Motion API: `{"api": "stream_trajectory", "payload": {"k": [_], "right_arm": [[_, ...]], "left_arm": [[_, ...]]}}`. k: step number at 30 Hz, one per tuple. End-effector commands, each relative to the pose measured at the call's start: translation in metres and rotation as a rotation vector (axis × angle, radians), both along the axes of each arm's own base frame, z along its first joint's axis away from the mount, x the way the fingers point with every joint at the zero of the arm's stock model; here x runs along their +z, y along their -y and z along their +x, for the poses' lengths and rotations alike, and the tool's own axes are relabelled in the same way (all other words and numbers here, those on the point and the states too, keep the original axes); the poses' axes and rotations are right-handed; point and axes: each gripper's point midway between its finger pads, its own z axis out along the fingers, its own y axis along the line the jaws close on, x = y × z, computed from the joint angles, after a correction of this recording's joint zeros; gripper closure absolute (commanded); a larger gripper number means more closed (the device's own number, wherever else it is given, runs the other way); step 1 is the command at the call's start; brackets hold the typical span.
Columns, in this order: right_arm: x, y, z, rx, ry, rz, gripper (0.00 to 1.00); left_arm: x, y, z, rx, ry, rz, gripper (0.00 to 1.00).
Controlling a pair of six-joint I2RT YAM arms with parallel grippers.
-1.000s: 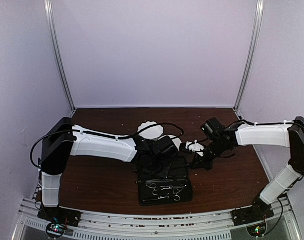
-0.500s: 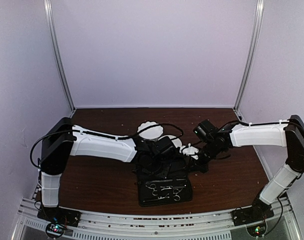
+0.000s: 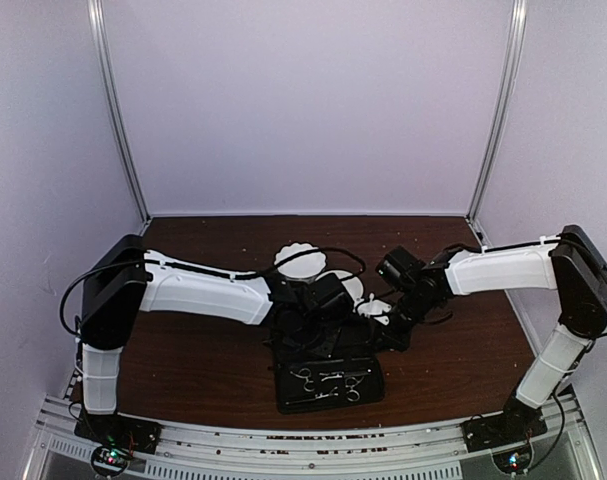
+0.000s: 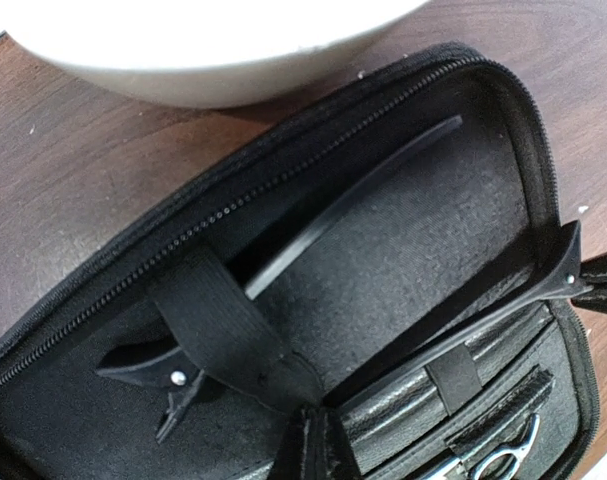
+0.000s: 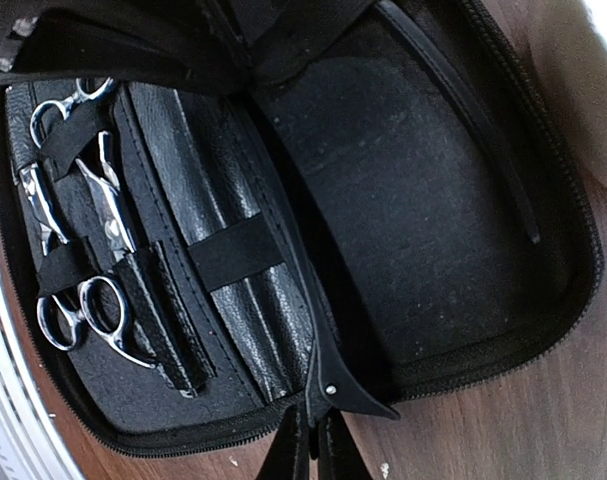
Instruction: Sort the hair-cutting tools
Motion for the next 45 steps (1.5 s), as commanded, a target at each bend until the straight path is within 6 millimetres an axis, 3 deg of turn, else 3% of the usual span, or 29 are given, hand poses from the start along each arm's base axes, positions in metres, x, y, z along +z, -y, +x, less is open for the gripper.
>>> {"api": "stream_trajectory", "payload": {"k": [1, 11, 18, 29, 38, 45], "right_arm": [[0.004, -0.001, 0.008, -0.044, 0.034, -0.008, 1.00], [0.009, 0.017, 0.018, -0.095, 0.047, -0.046, 1.00], [0.015, 0.012, 0.017, -0.074, 0.060, -0.037, 1.00], [0.000, 0.000, 0.012, -0.063, 0.019, -0.078, 1.00], [0.003, 0.034, 0.018, -0.103, 0.060, -0.122, 1.00], [0.004, 0.008, 0.017, -0.090, 0.026, -0.072, 1.00]], "left_arm": [[0.041, 0.019, 0.008, -0.017, 0.068, -0.130, 1.00], [0.045, 0.015, 0.009, -0.018, 0.084, -0.112, 1.00], [0.048, 0.016, 0.011, -0.028, 0.095, -0.112, 1.00], [0.055, 0.022, 0.011, -0.050, 0.107, -0.147, 1.00], [0.053, 0.017, 0.009, -0.042, 0.104, -0.141, 1.00], [0.053, 0.017, 0.010, -0.042, 0.112, -0.153, 1.00]]}}
